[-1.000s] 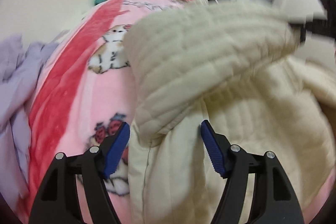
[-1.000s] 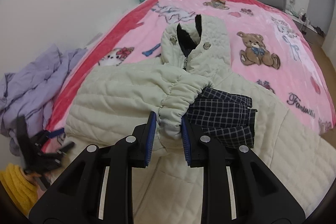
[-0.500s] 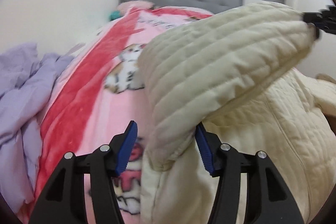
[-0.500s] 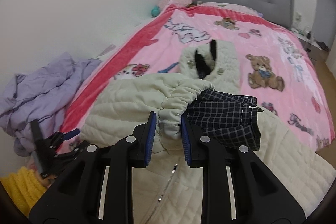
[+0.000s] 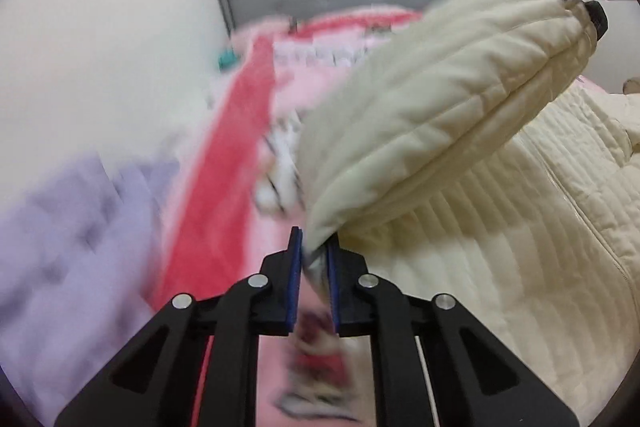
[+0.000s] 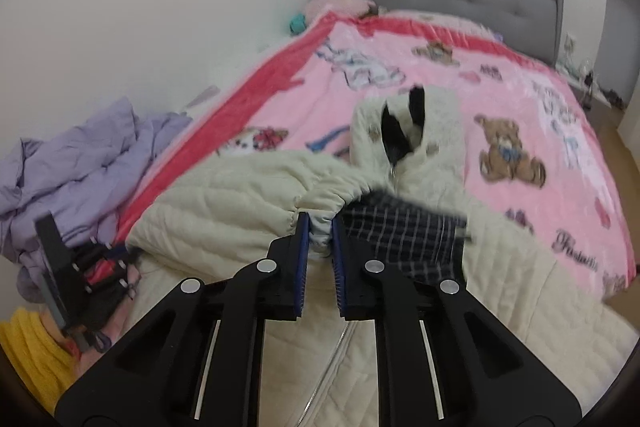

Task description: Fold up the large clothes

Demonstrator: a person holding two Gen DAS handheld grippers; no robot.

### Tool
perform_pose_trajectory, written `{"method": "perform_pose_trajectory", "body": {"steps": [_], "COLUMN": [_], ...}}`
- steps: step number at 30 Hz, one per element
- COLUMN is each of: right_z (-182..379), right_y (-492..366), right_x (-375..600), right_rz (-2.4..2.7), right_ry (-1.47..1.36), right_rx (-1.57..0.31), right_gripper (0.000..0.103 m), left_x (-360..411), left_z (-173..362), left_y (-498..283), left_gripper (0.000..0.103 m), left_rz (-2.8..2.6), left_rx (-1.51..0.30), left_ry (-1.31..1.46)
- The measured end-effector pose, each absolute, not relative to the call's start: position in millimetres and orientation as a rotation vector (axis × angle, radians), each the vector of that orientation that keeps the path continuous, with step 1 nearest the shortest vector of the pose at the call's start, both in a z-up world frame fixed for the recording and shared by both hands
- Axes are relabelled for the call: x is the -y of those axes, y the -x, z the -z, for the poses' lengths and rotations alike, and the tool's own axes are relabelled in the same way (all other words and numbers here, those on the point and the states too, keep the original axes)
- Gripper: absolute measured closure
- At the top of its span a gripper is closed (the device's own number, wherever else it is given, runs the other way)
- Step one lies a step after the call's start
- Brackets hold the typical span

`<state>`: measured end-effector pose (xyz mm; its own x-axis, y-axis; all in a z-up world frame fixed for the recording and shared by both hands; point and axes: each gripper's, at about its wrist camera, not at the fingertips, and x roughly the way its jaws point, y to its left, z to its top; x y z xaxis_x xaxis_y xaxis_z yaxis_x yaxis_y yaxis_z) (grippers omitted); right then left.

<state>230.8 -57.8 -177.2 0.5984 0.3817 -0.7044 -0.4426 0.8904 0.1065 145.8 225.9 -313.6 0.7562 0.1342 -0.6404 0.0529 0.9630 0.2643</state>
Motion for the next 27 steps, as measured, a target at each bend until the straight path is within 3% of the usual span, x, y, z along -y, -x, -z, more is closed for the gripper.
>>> {"method": "perform_pose_trajectory", "body": {"steps": [6, 14, 19, 20, 22, 24, 25, 27], "right_z": [182.7, 302.8, 342.4, 343.6, 335.7, 317.2, 306.6, 287.8], "right_y": [-211.2, -229.2, -230.5, -230.8, -228.4, -218.2, -210.0, -195.6], "right_x": [55.0, 89.1, 76.5, 75.1, 80.9, 97.1, 105.0, 115.9], "right_rz": [-0.431, -0.289, -0.242, -0.231, -0.193, -0.245, -0.265, -0.270], "right_ry": [0.193, 0.156, 0.256, 0.271, 0.252, 0.128, 0.079, 0.038], "right_rx": [-0.801, -1.048, -1.076, -1.066, -1.016, -0.943, -0.907, -0.843], "right_gripper": [0.092, 0.092, 0.091, 0.087, 0.063, 0.051, 0.044, 0.041], "left_x": [-216.2, -191.4, -187.3, -188.8, -190.7, -188.9, -186.8, -180.2], "left_z": [341.0, 380.0, 379.1, 376.2, 370.5, 359.1, 353.6, 335.9], "left_y": [-146.0, -134.8, -137.0, -135.0, -127.7, -108.7, -100.3, -85.4], "left_gripper": [0.091, 0.087, 0.083, 0.080, 0.078, 0.077, 0.071, 0.063], "left_rz": [0.088, 0.041, 0.040, 0.037, 0.026, 0.003, 0.005, -0.004], "left_rx": [-0.817, -0.868, -0.890, -0.888, -0.884, -0.835, -0.809, -0.736], "left_ry": [-0.374, -0.415, -0.440, -0.435, -0.417, -0.393, -0.379, -0.338]}}
